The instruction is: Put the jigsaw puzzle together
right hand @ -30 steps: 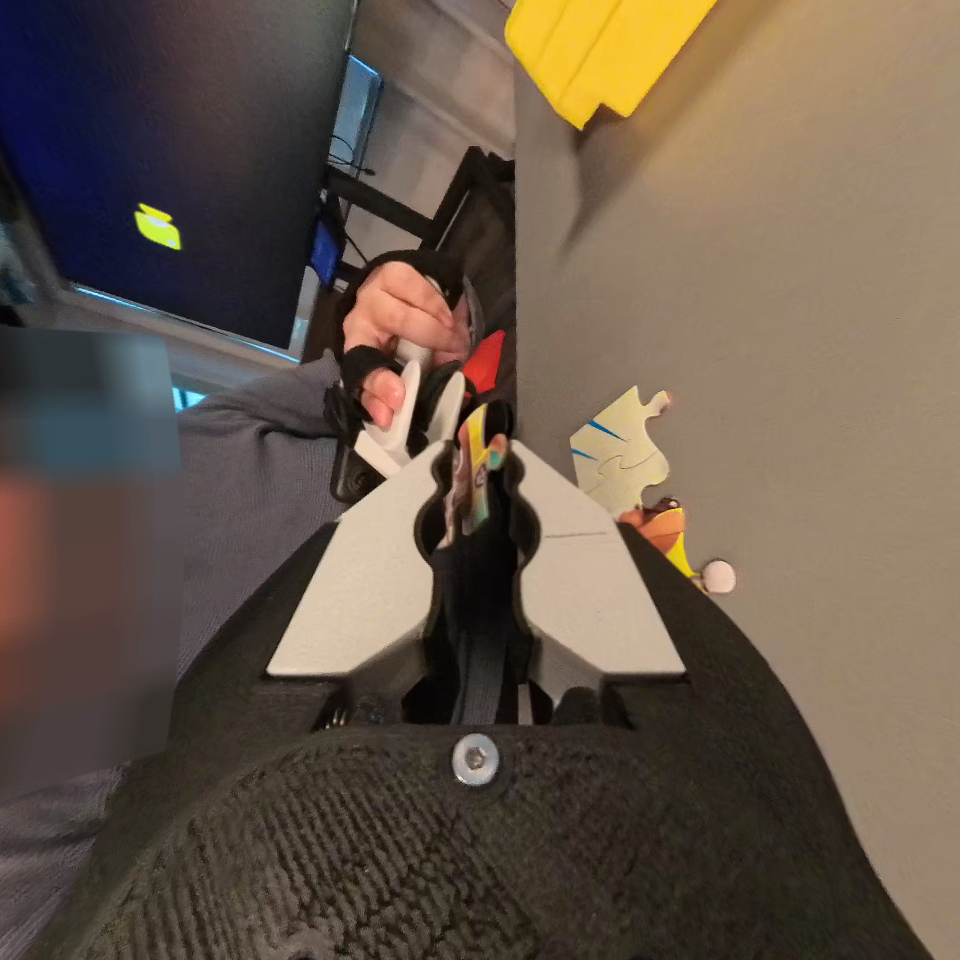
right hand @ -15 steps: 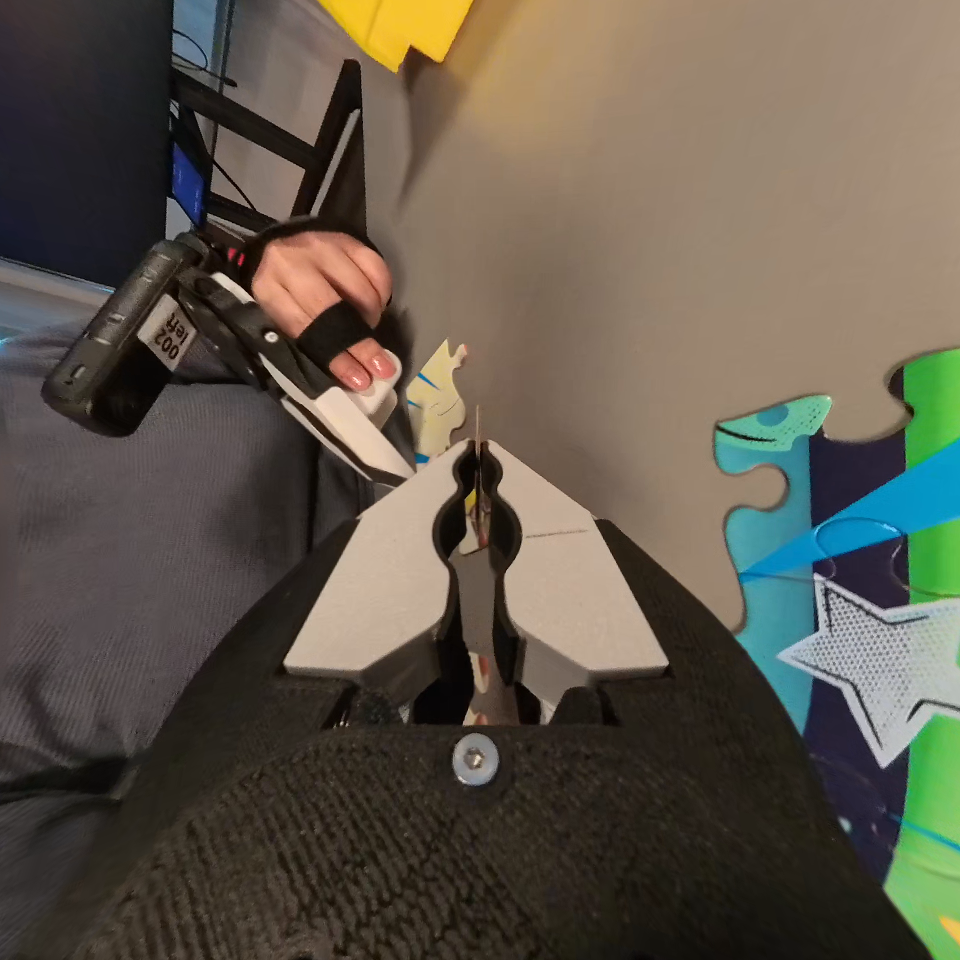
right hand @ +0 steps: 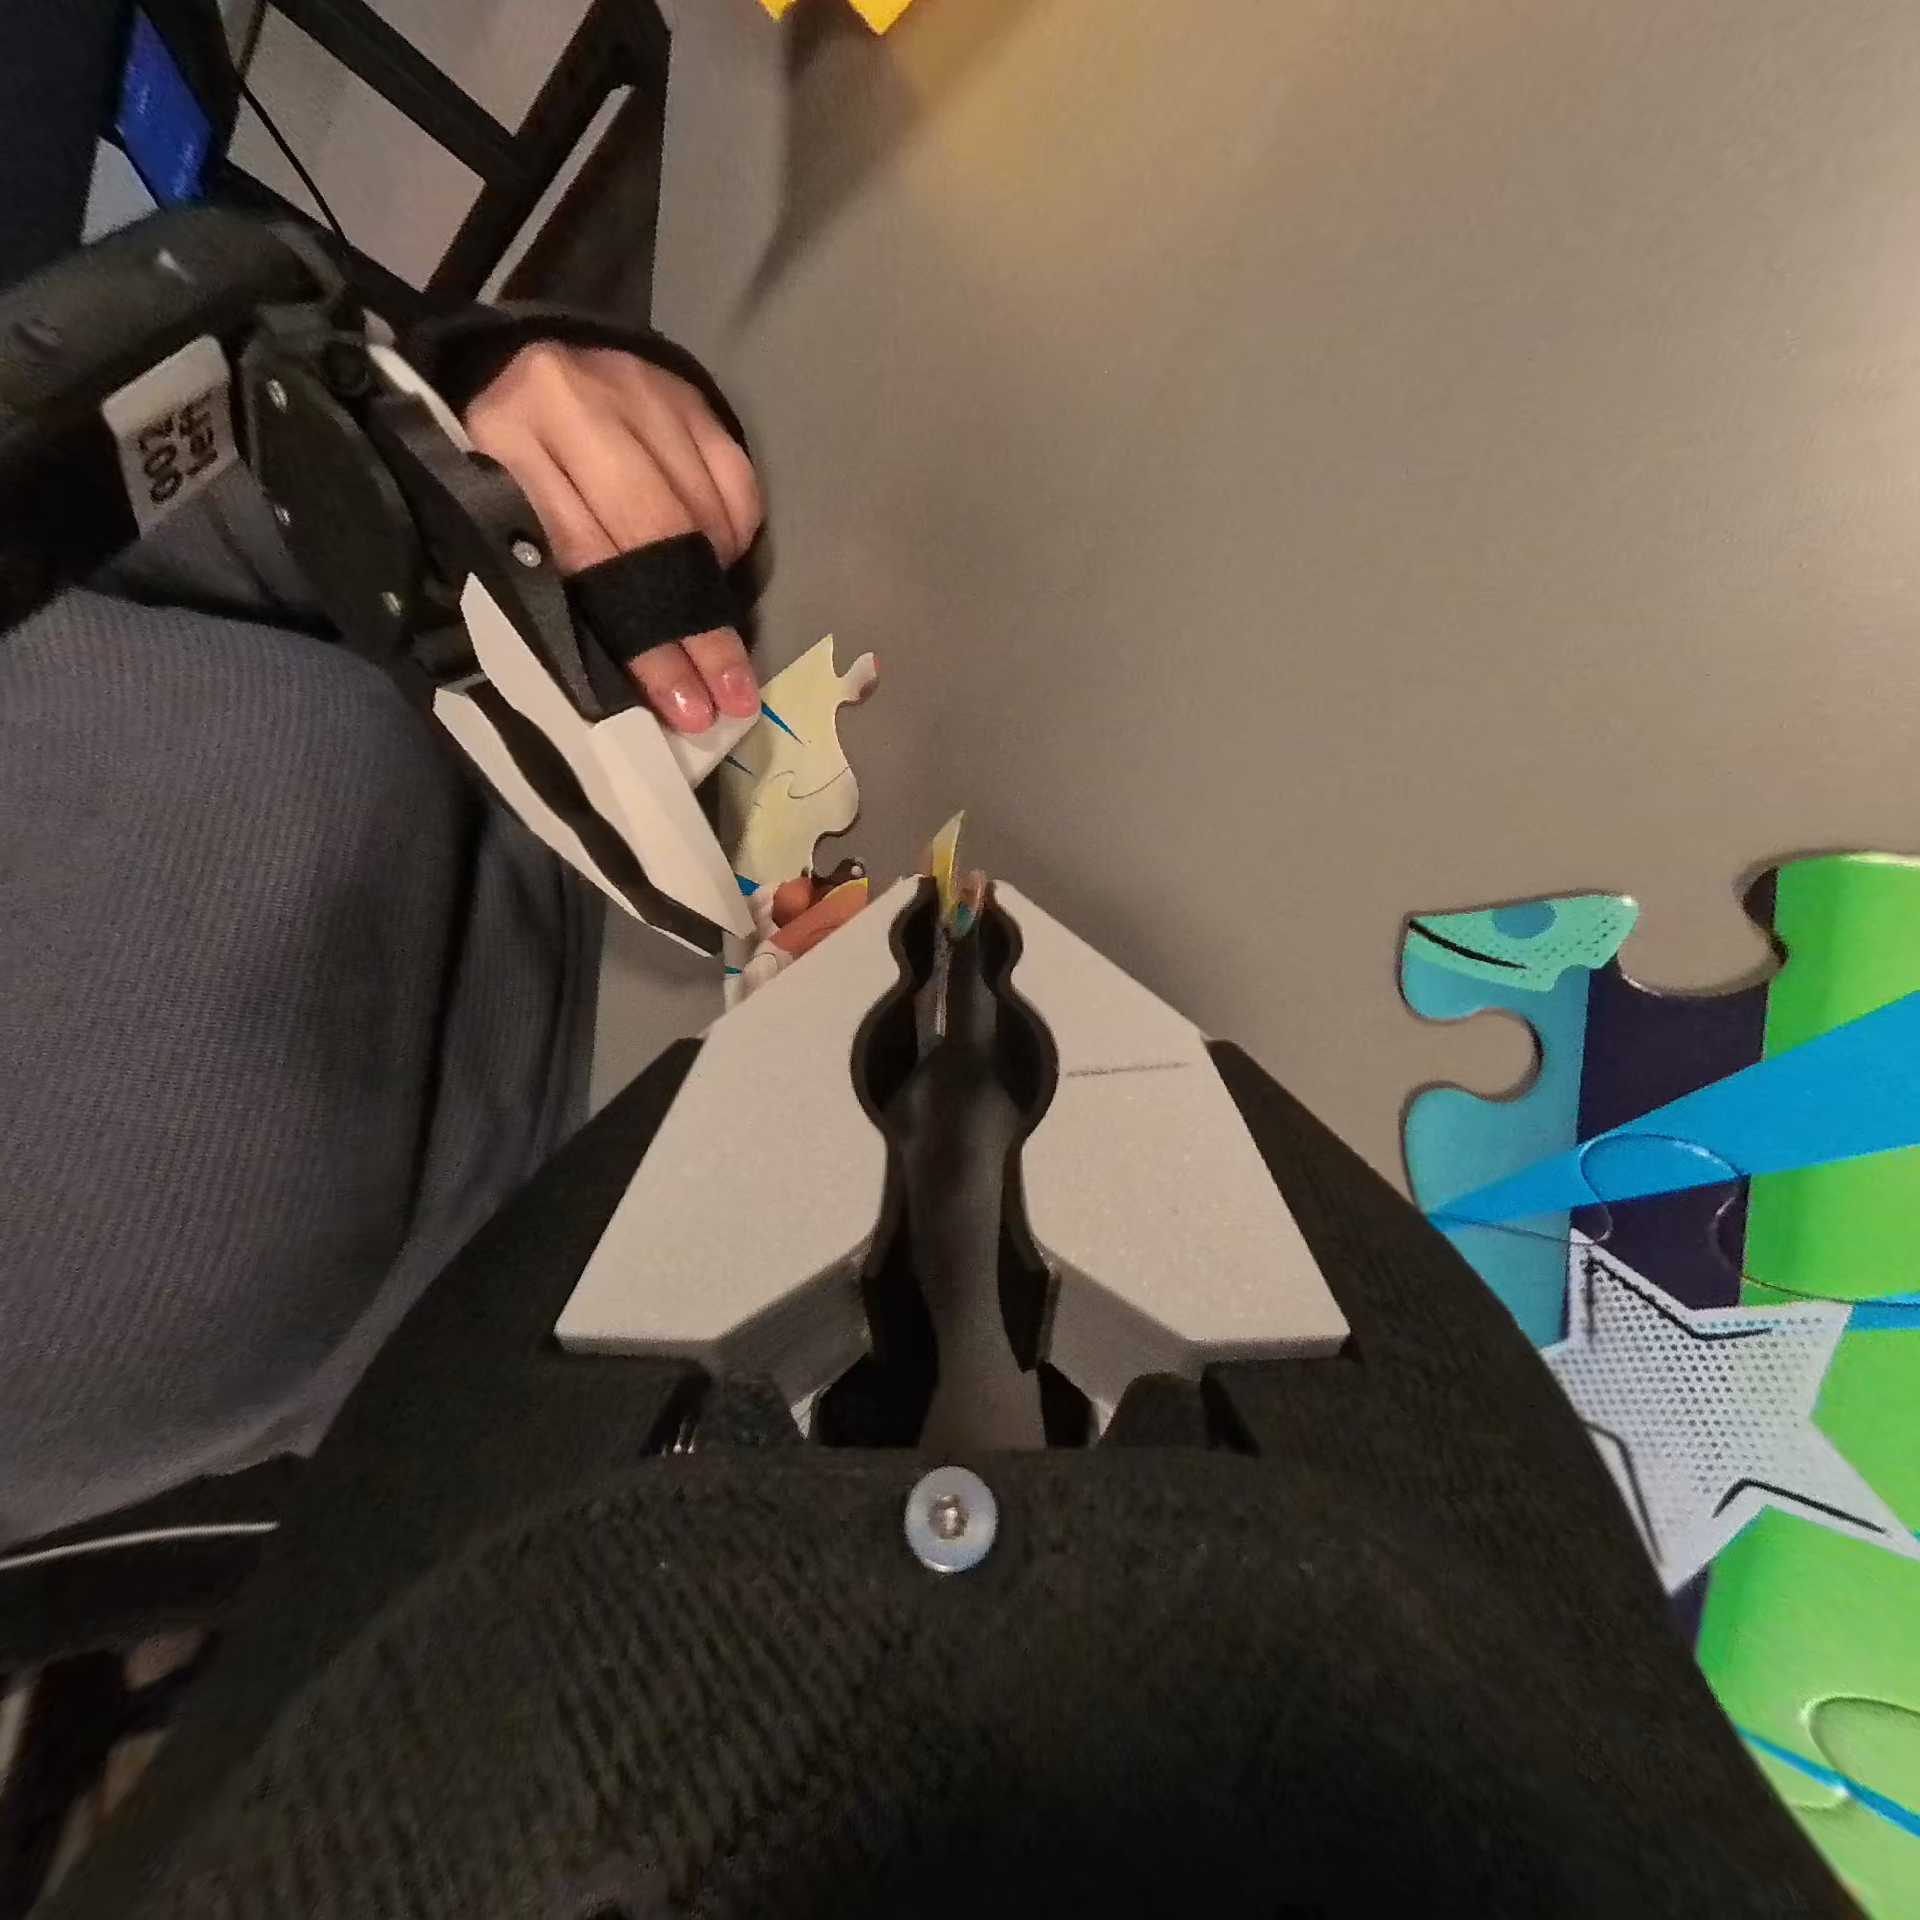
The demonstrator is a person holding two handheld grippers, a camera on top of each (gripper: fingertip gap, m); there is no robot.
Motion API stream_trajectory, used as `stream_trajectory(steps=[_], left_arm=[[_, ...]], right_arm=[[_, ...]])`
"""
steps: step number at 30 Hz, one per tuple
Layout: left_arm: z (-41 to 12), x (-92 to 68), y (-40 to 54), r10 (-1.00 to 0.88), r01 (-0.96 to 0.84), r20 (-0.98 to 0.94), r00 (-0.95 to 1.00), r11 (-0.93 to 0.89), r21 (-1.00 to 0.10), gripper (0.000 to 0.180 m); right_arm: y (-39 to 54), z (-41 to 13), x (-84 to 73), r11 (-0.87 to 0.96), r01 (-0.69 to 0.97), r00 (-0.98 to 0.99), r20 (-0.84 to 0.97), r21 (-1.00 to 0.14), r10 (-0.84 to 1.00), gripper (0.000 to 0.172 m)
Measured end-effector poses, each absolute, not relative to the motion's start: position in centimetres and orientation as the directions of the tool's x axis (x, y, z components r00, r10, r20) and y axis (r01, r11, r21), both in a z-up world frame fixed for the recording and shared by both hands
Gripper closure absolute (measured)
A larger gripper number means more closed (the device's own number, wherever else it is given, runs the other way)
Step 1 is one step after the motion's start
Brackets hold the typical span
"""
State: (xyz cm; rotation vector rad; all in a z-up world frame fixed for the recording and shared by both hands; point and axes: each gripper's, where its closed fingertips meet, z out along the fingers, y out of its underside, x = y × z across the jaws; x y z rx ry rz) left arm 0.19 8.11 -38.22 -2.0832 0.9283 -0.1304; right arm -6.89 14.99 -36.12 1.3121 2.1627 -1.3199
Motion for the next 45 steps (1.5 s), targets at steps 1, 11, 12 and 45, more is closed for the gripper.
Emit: stream_trajectory(steps=[1,11,12,45], left_arm=[[-38.2,0.2,8.1,-0.656,-0.568,-0.218,0.722,-0.383,-0.728,0.163],[-38.1,0.0,8.2,-0.642,-0.568,-0.228,0.732,-0.391,-0.724,0.161],[-38.1,0.0,8.2,-0.641,-0.569,-0.229,0.733,-0.392,-0.723,0.161],[-38.3,-0.1,8.3,-0.644,-0.464,-0.073,0.762,-0.464,-0.755,0.158]], right_arm=[[15.0,-36.1,-6.9,0.181,0.795,-0.569,-0.608,-0.579,0.553,0.165],[16.4,-37.8,-7.4,0.402,0.63,-0.714,-0.292,-0.664,0.637,0.153],[16.6,-37.9,-7.5,0.421,0.616,-0.717,-0.253,-0.666,0.649,0.152],[14.1,-36.8,-5.4,0.54,0.527,-0.767,-0.093,-0.656,0.635,0.169]])
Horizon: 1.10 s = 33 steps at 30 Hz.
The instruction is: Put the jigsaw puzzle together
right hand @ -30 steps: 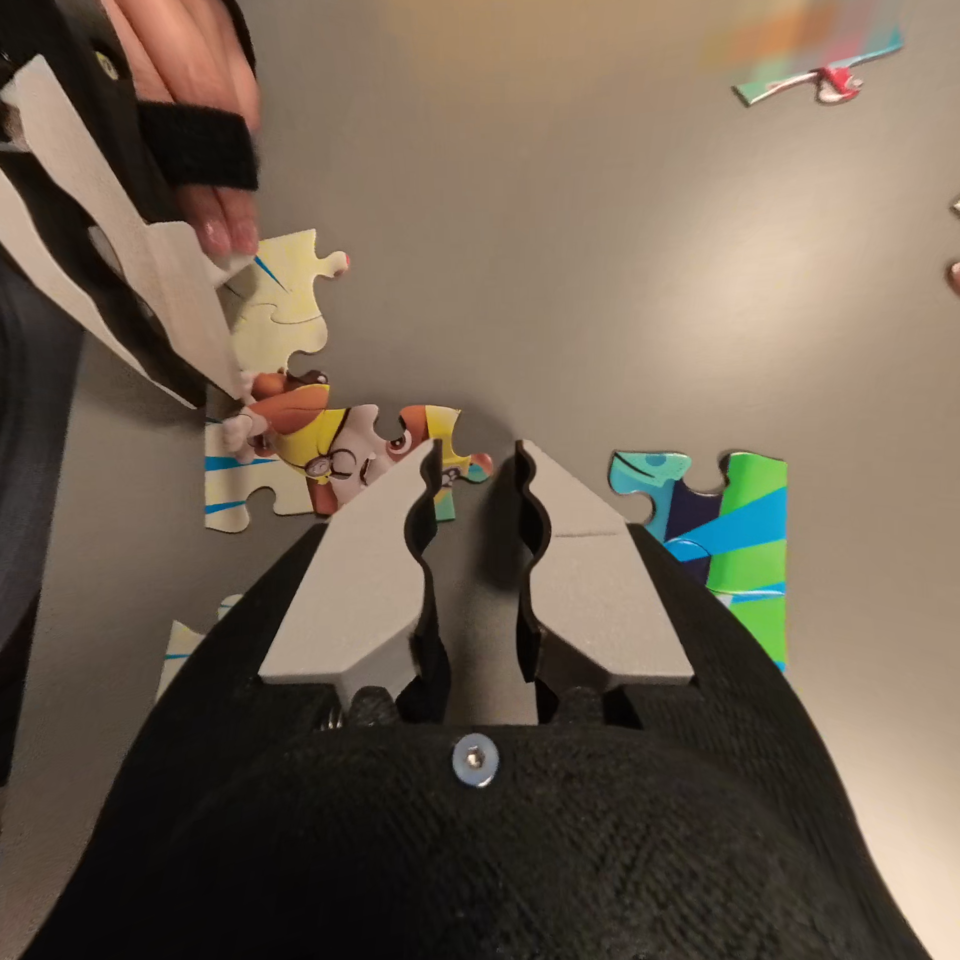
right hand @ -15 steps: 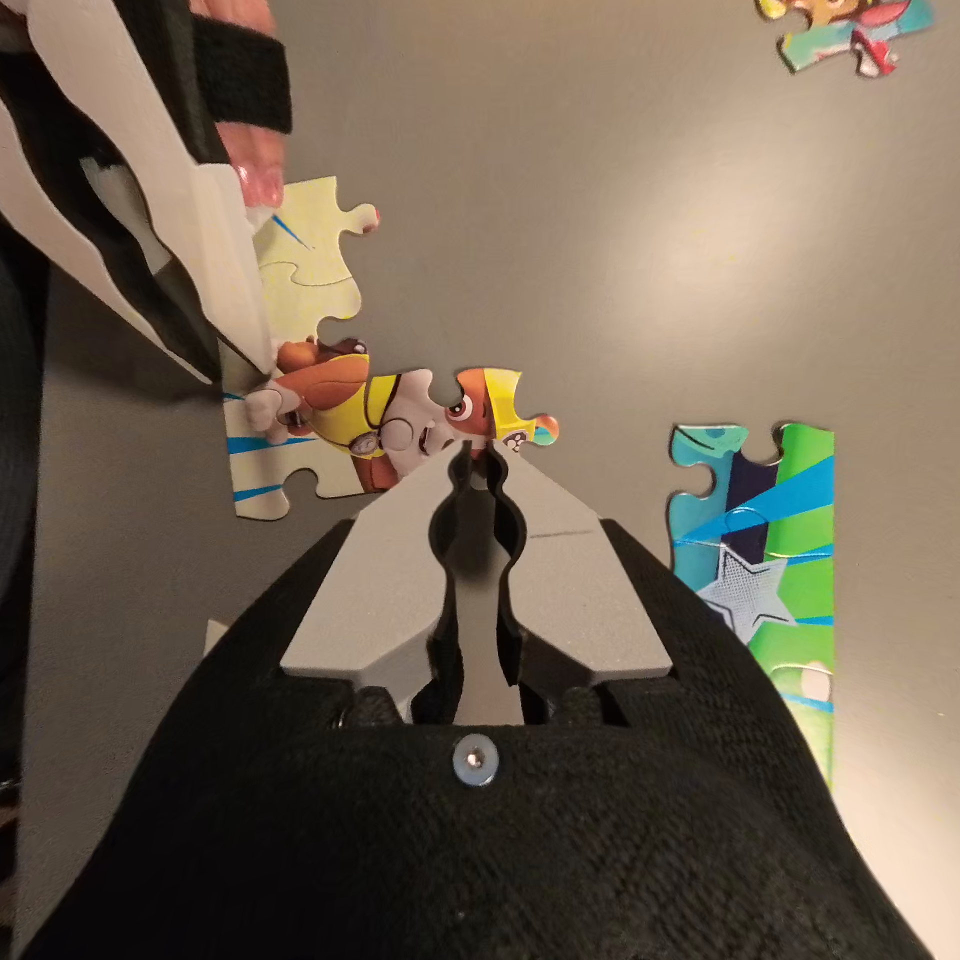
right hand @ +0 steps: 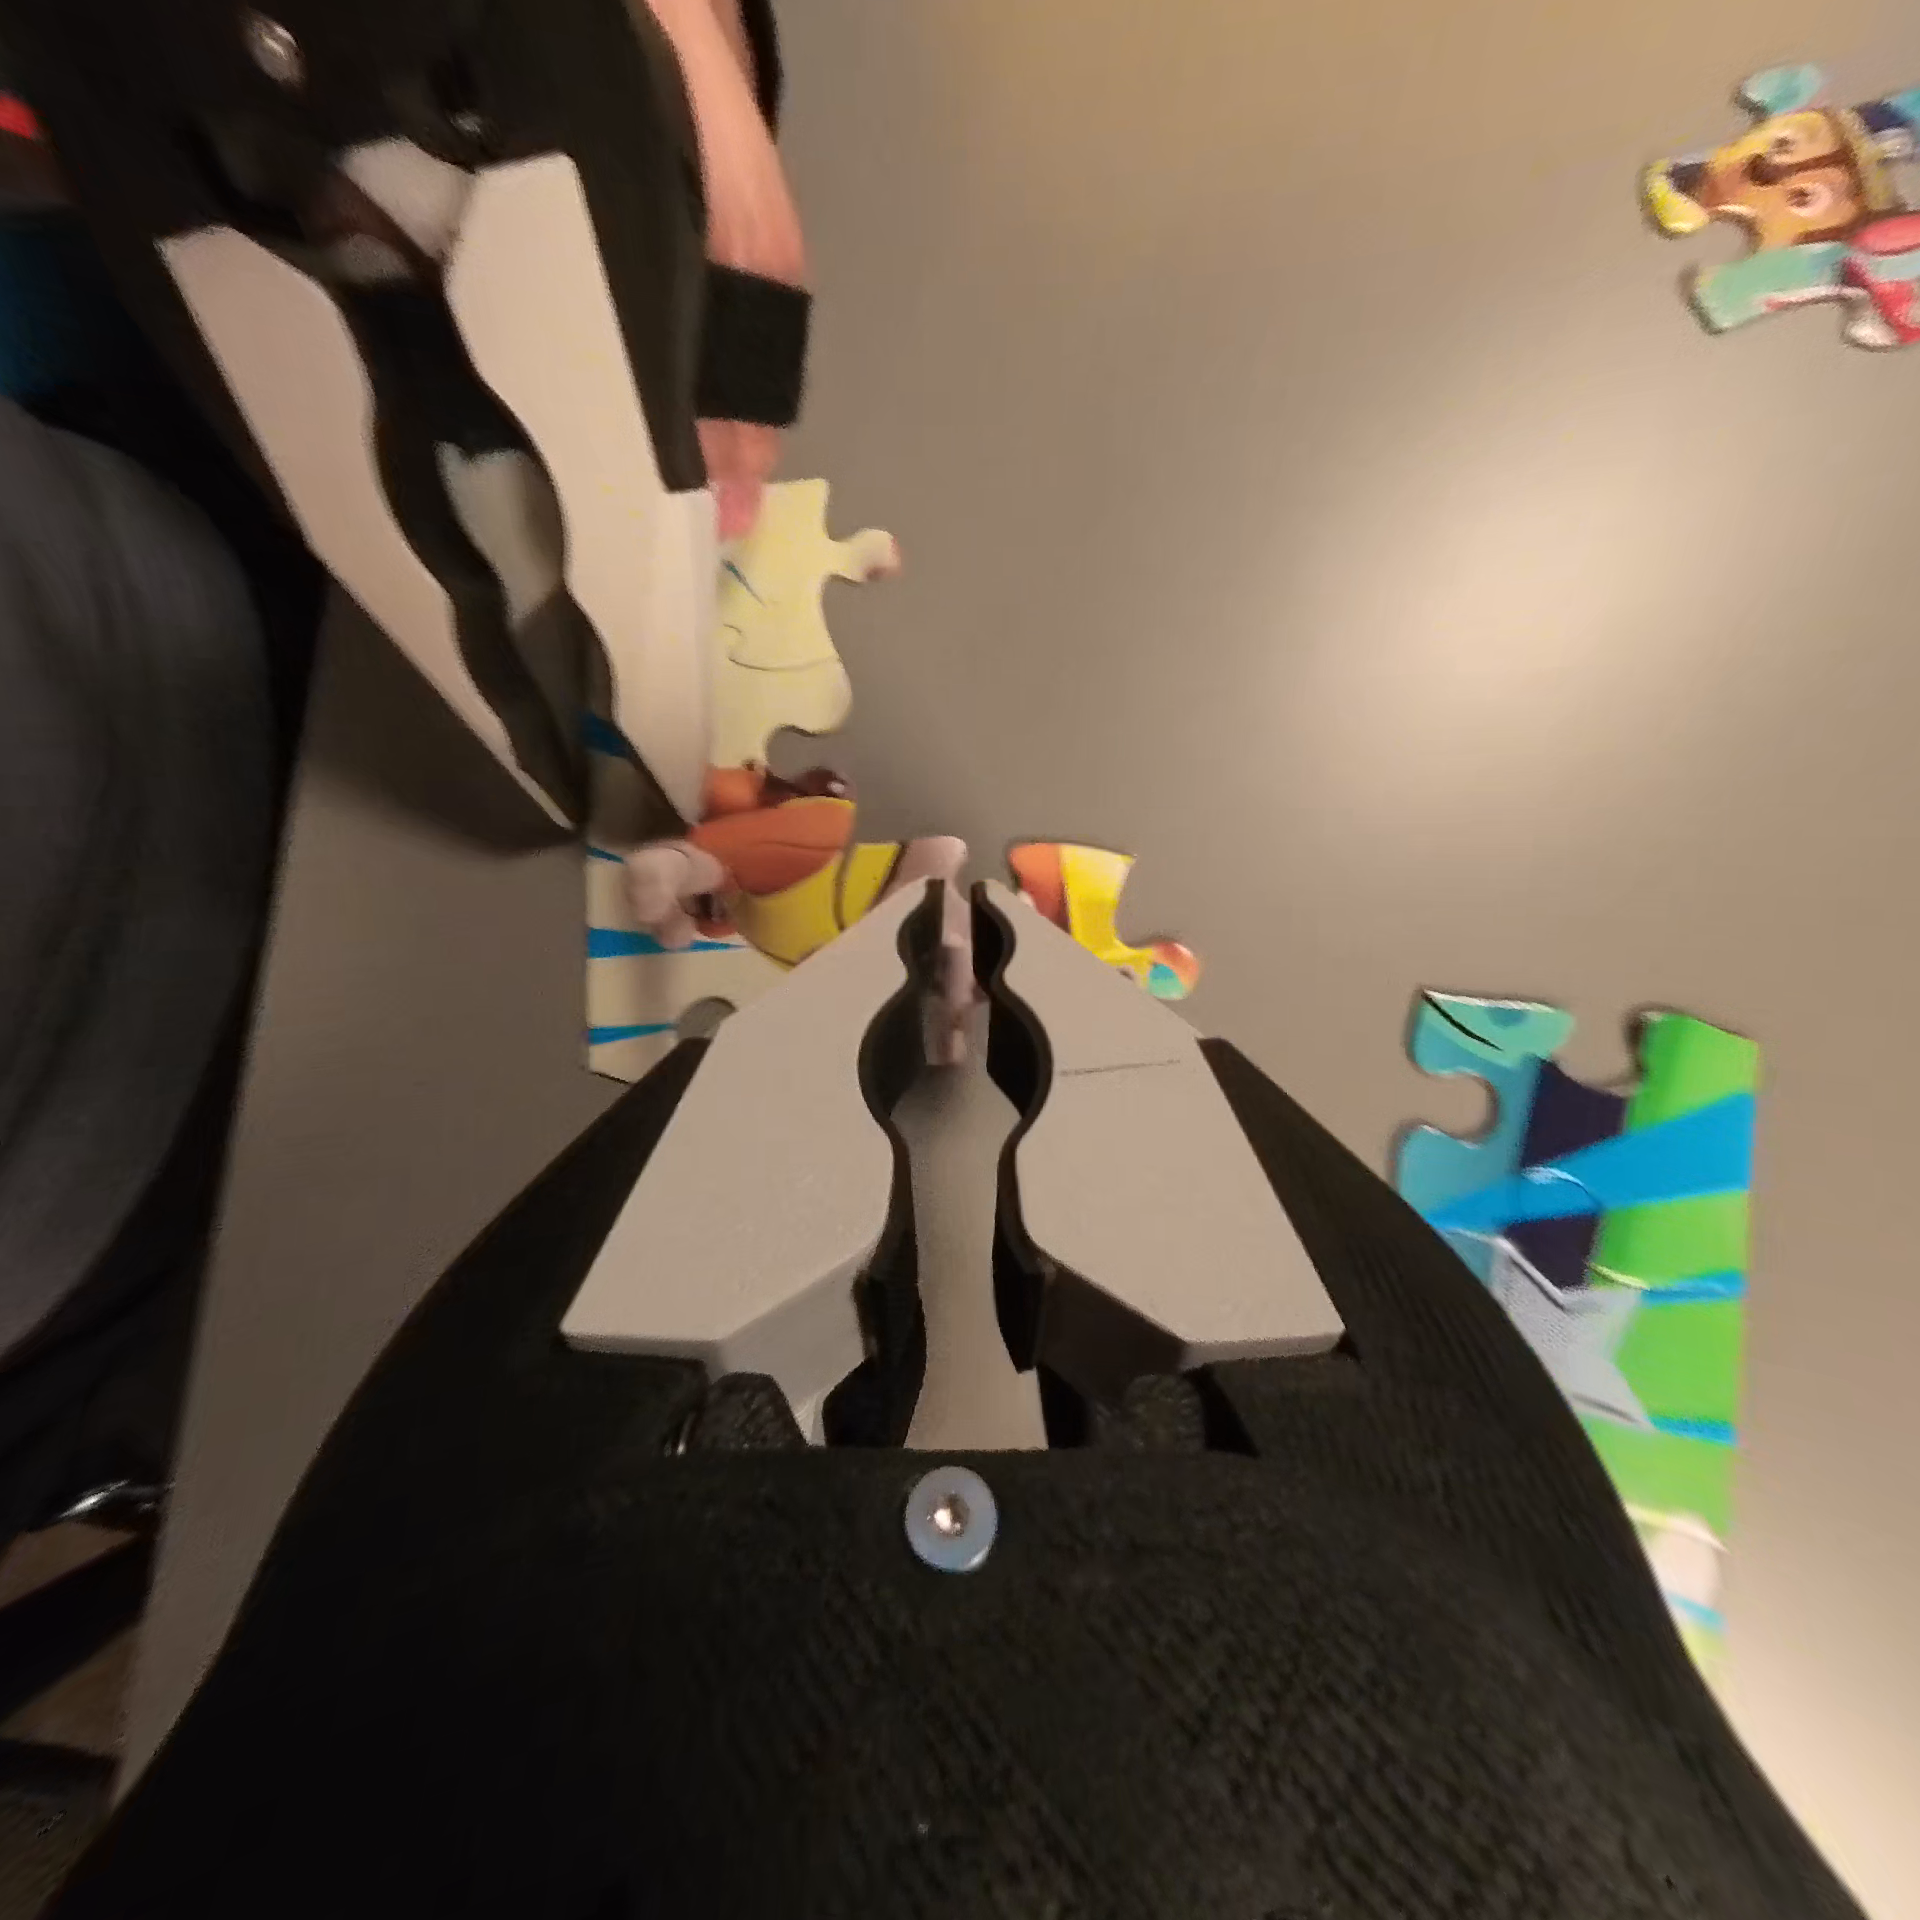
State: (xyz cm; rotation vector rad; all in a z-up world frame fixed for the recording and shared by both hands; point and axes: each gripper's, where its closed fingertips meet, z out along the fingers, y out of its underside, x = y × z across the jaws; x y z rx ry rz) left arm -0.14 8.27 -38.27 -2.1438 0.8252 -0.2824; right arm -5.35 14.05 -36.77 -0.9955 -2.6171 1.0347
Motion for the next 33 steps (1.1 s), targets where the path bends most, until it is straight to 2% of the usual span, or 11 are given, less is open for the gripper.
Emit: stream_trajectory(steps=[3,10,20,25,28,32,33], left_arm=[[-38.3,-0.1,8.3,-0.647,-0.472,-0.083,0.758,-0.456,-0.755,0.158],[-38.3,-0.1,8.3,-0.647,-0.469,-0.078,0.758,-0.458,-0.755,0.157],[-38.3,-0.1,8.3,-0.646,-0.463,-0.069,0.76,-0.464,-0.755,0.157],[-38.3,-0.1,8.3,-0.646,-0.459,-0.063,0.761,-0.467,-0.755,0.157],[-38.3,-0.1,8.3,-0.645,-0.461,-0.068,0.761,-0.466,-0.755,0.156],[-38.3,-0.2,8.4,-0.642,-0.456,-0.062,0.764,-0.47,-0.755,0.156],[-38.3,-0.2,8.4,-0.642,-0.455,-0.06,0.765,-0.472,-0.755,0.156]], right_arm=[[12.8,-37.4,-4.8,0.545,0.548,-0.784,-0.165,-0.634,0.598,0.168],[11.8,-38.1,-4.5,0.584,0.512,-0.817,-0.148,-0.63,0.557,0.172],[14.1,-37.2,-3.8,0.526,0.559,-0.769,-0.164,-0.641,0.617,0.172],[14.3,-38.2,-3.2,0.585,0.544,-0.782,-0.112,-0.602,0.613,0.172],[14.2,-37.5,-3.6,0.585,0.512,-0.788,-0.074,-0.629,0.611,0.172],[14.8,-38.1,-3.6,0.579,0.542,-0.773,-0.091,-0.609,0.628,0.172],[14.7,-37.5,-4.1,0.564,0.527,-0.769,-0.075,-0.637,0.634,0.172]])
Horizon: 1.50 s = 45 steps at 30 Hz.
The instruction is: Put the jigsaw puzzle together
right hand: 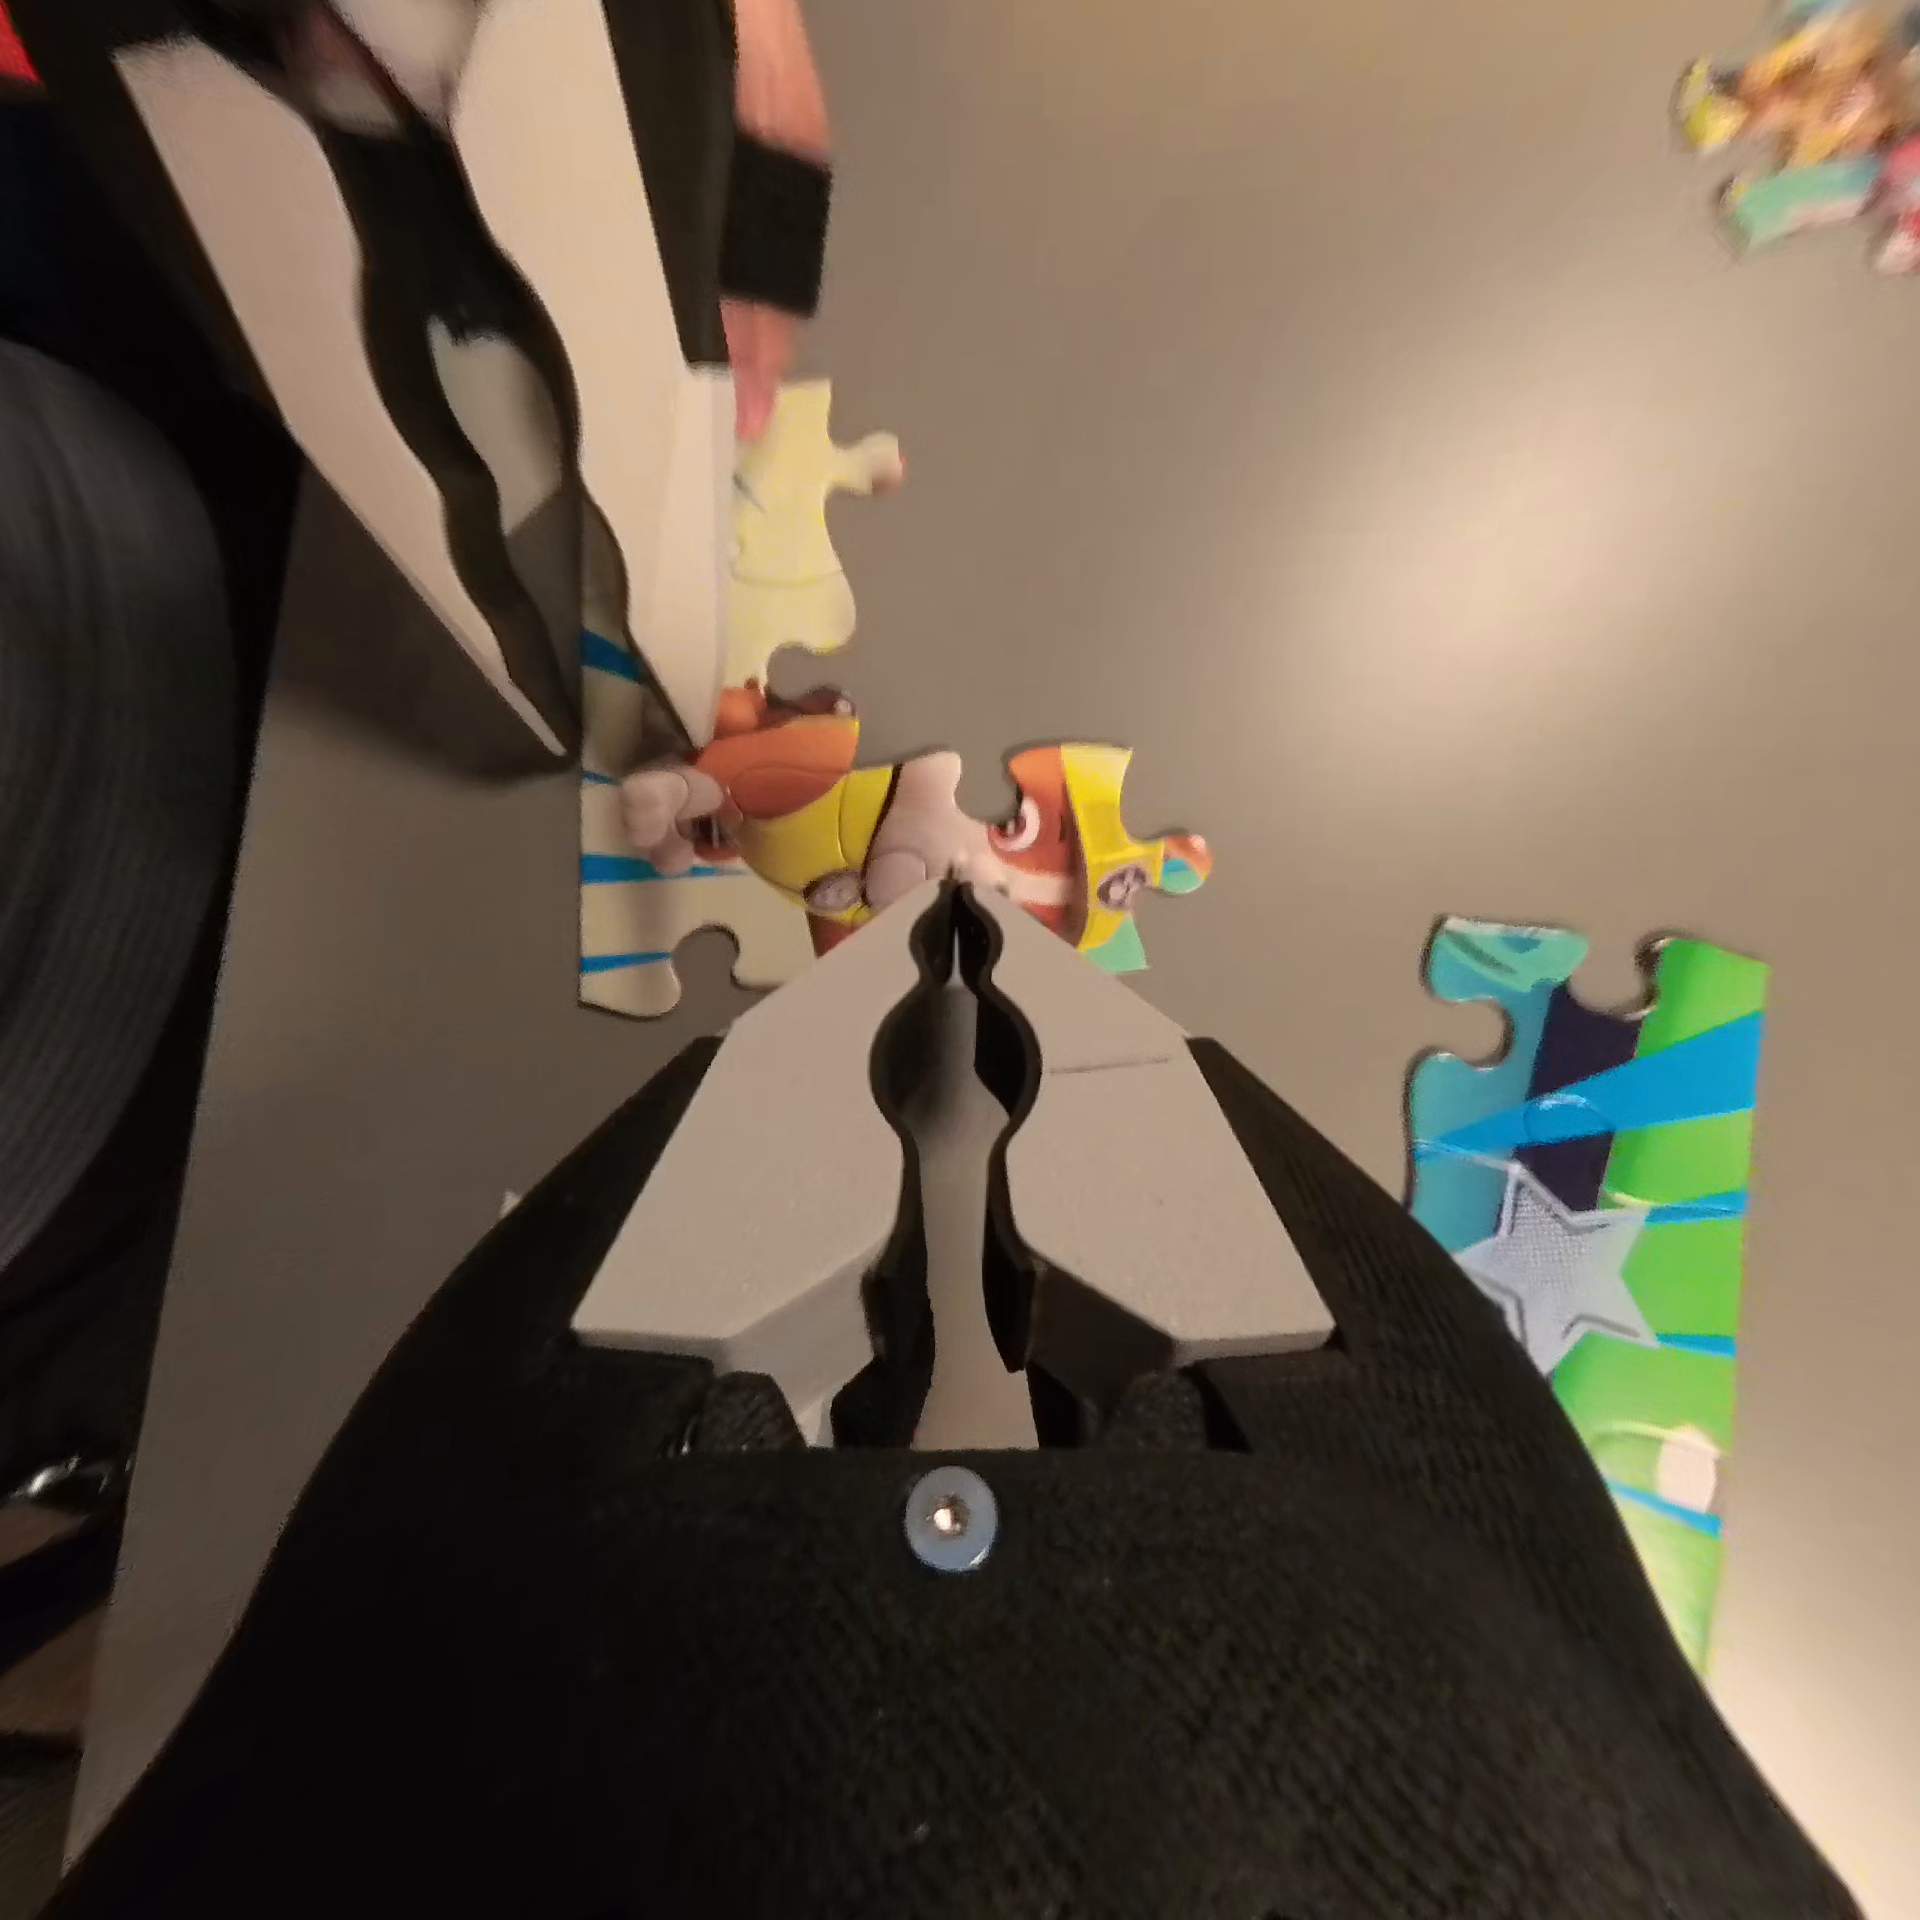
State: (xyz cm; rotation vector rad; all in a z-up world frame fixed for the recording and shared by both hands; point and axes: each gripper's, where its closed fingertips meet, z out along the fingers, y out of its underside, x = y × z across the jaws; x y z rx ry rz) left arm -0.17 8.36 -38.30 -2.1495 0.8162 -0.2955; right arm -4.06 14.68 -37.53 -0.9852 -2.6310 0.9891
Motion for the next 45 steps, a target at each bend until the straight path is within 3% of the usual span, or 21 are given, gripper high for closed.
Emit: stream_trajectory(steps=[2,8,12,15,18,22,25,31,36,40,45], left_arm=[[-38.3,-0.2,8.4,-0.633,-0.448,-0.055,0.773,-0.481,-0.754,0.155],[-38.3,0.1,8.3,-0.613,-0.443,-0.064,0.787,-0.489,-0.751,0.153],[-37.6,0.7,7.5,-0.585,-0.361,0.04,0.81,-0.552,-0.752,0.128],[-35.0,-0.6,7.7,-0.527,-0.298,-0.015,0.85,-0.457,-0.838,0.127],[-31.8,-5.1,8.4,-0.351,-0.232,-0.114,0.929,-0.315,-0.92,0.13],[-27.9,-13.5,9.4,0.027,-0.242,-0.251,0.968,-0.193,-0.951,0.137],[-26.6,-16.6,11.0,0.119,-0.264,-0.291,0.949,-0.202,-0.943,0.138],[-26.6,-21.7,15.7,0.102,-0.284,-0.295,0.95,-0.109,-0.953,0.134],[-28.2,-25.4,15.8,0.104,-0.113,-0.116,0.988,-0.029,-0.993,0.13],[-26.5,-25.9,14.6,0.086,0.017,0.026,0.996,0.096,-0.995,0.132],[-25.5,-23.9,14.2,-0.019,-0.03,-0.034,0.999,0.167,-0.985,0.131]], right_arm=[[14.0,-36.3,-5.1,0.511,0.499,-0.758,-0.067,-0.7,0.648,0.172],[13.7,-38.0,-5.8,0.538,0.523,-0.752,-0.06,-0.661,0.657,0.172],[15.4,-34.8,-7.3,0.472,0.417,-0.697,0.06,-0.777,0.715,0.172],[20.4,-30.4,-8.4,0.426,0.244,-0.496,0.265,-0.871,0.827,0.172],[27.5,-26.5,-7.0,0.436,0.081,-0.167,0.419,-0.896,0.893,0.167],[34.6,-23.7,-3.4,0.444,-0.06,0.206,0.425,-0.894,0.882,0.166],[36.8,-23.5,-1.9,0.478,-0.102,0.342,0.42,-0.873,0.84,0.166],[37.5,-26.0,-2.6,0.574,0.008,0.347,0.541,-0.819,0.766,0.17],[37.8,-26.3,-3.0,0.572,0.023,0.342,0.544,-0.82,0.766,0.172],[38.0,-26.3,-2.8,0.556,0.019,0.342,0.528,-0.831,0.778,0.172],[38.5,-26.5,-2.8,0.532,0.024,0.346,0.506,-0.847,0.79,0.172]])
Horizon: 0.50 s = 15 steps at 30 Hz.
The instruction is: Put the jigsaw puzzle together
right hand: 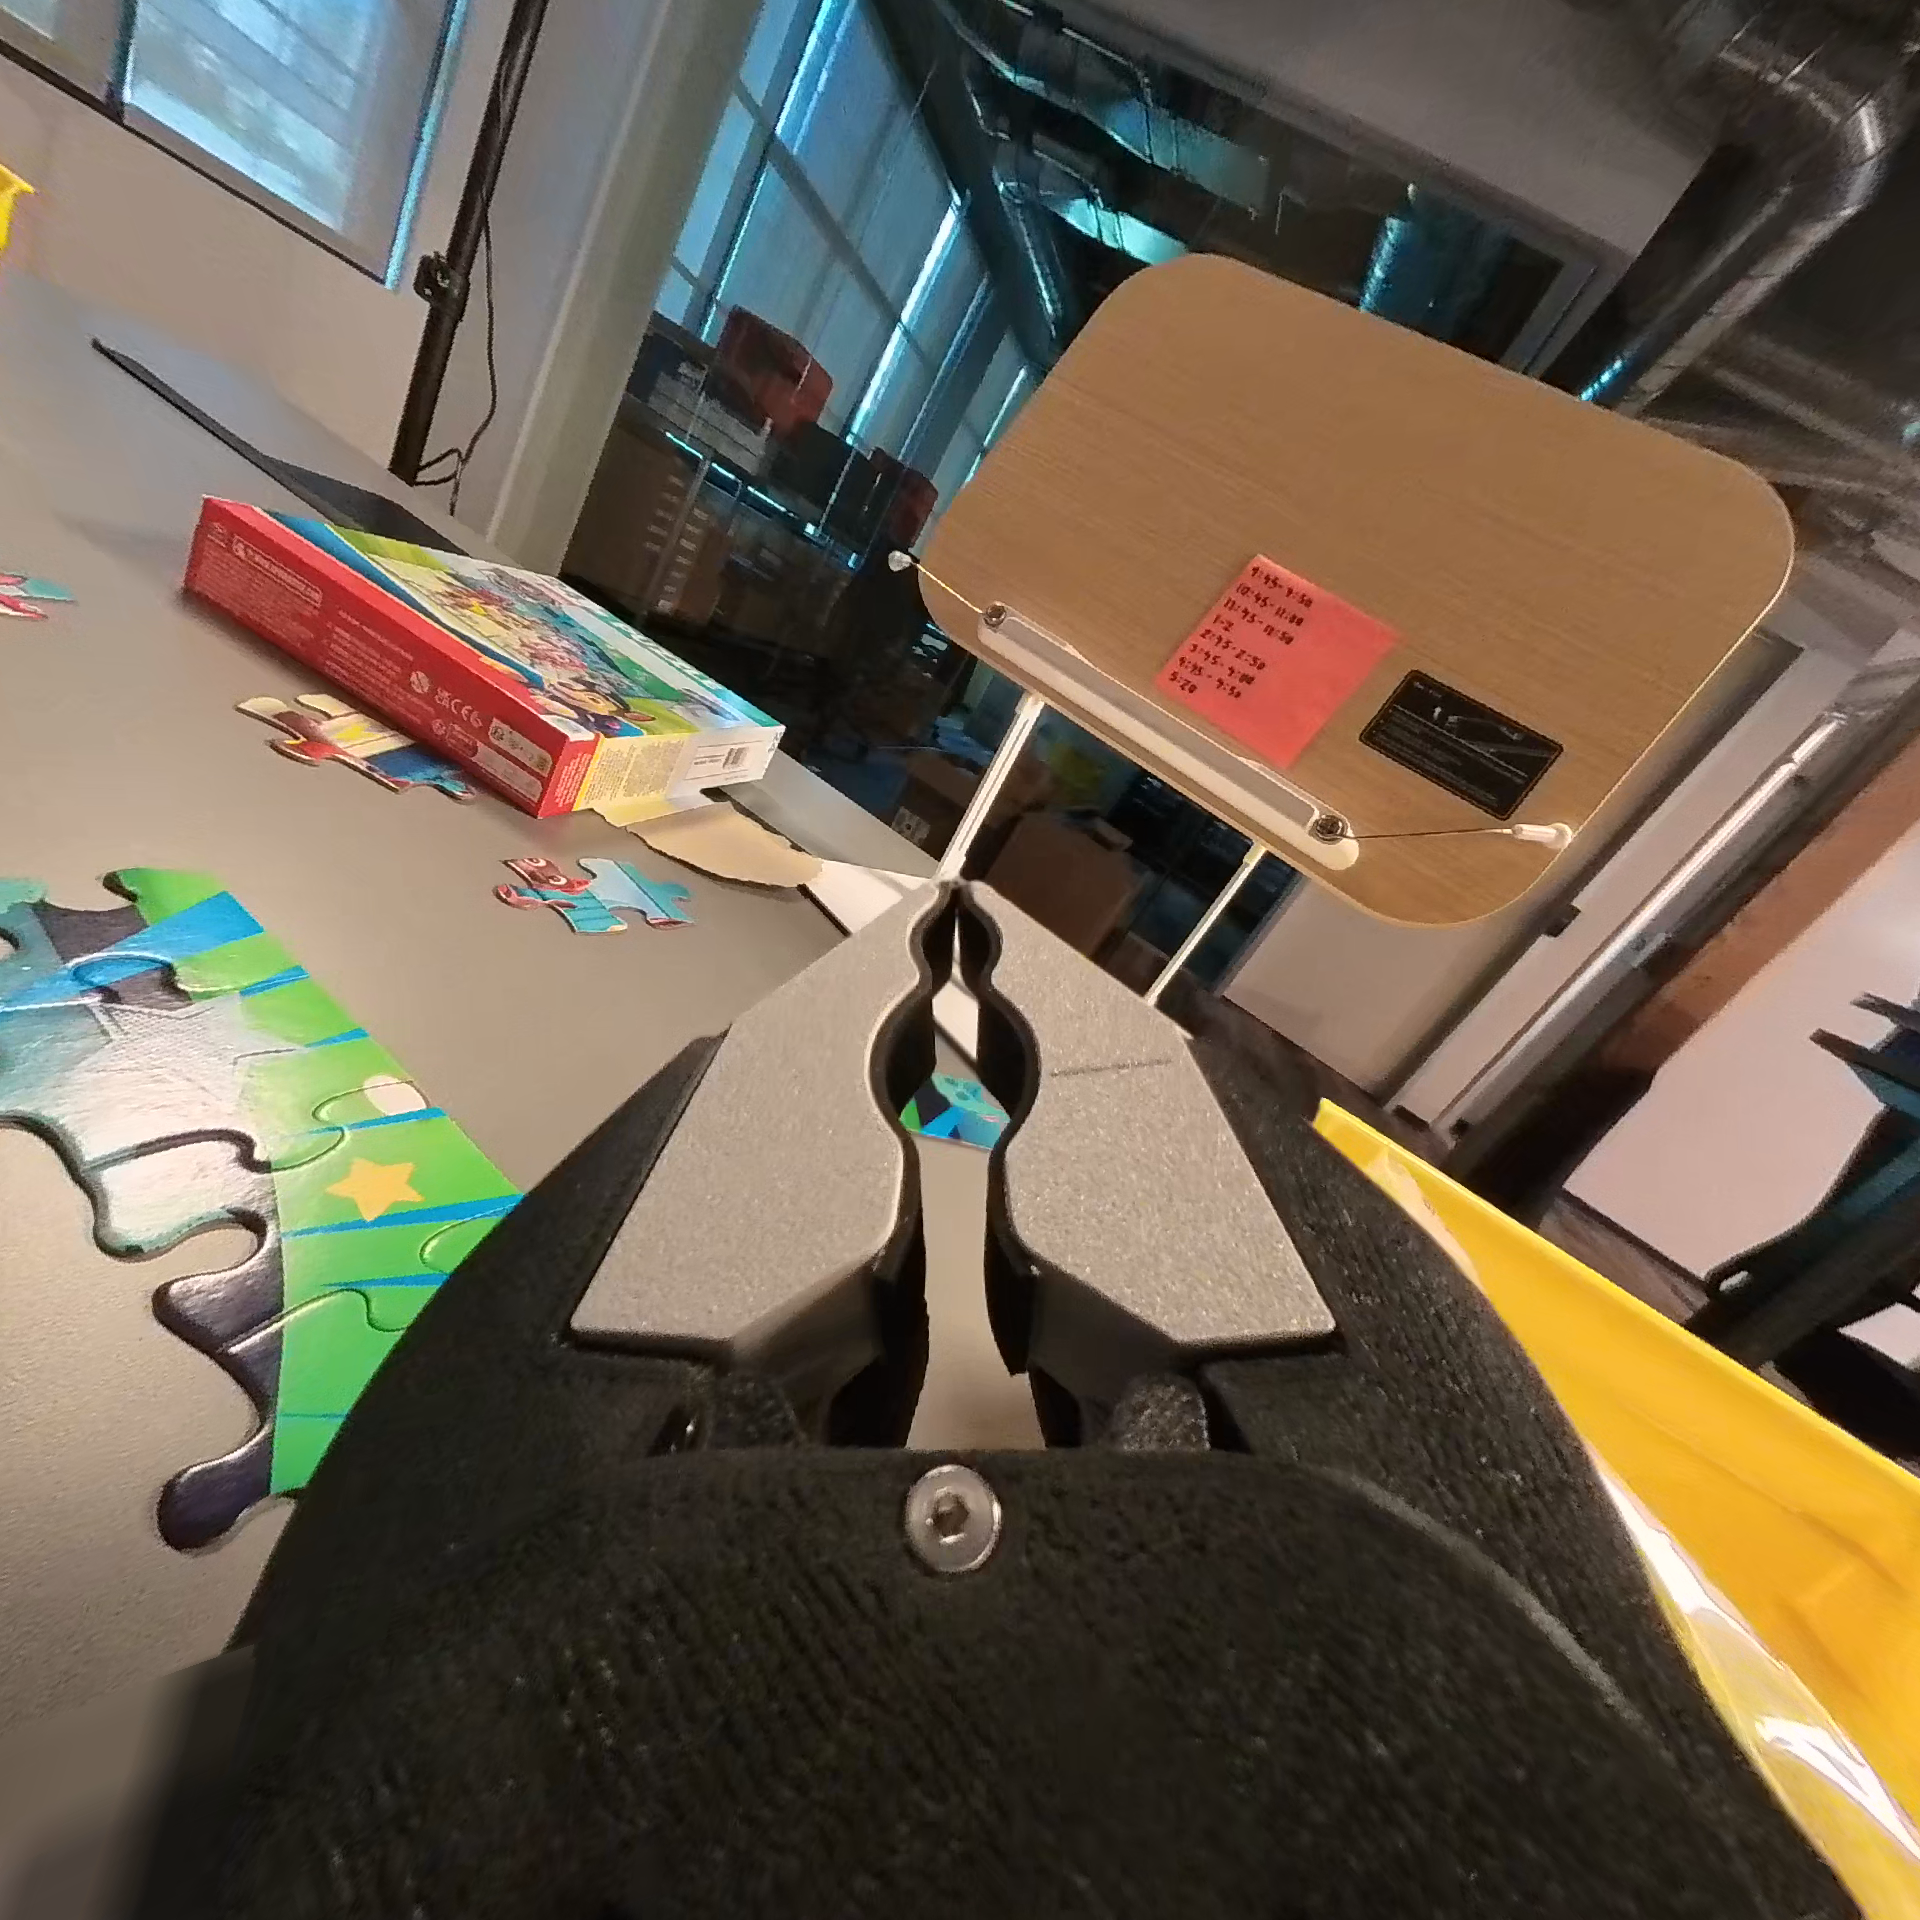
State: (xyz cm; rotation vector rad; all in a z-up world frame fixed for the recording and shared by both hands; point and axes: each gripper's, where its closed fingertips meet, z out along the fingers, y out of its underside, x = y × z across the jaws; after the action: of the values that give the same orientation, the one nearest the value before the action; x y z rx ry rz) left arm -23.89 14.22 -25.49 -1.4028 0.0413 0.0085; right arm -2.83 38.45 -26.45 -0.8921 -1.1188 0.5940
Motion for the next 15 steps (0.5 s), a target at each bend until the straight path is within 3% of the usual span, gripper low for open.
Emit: stream_trajectory(steps=[15], left_arm=[[-26.24,-22.58,14.81,-0.069,-0.061,-0.07,0.995,0.124,-0.99,0.13]], right_arm=[[38.51,-26.63,-2.88,0.537,0.04,0.349,0.516,-0.843,0.783,0.172]])
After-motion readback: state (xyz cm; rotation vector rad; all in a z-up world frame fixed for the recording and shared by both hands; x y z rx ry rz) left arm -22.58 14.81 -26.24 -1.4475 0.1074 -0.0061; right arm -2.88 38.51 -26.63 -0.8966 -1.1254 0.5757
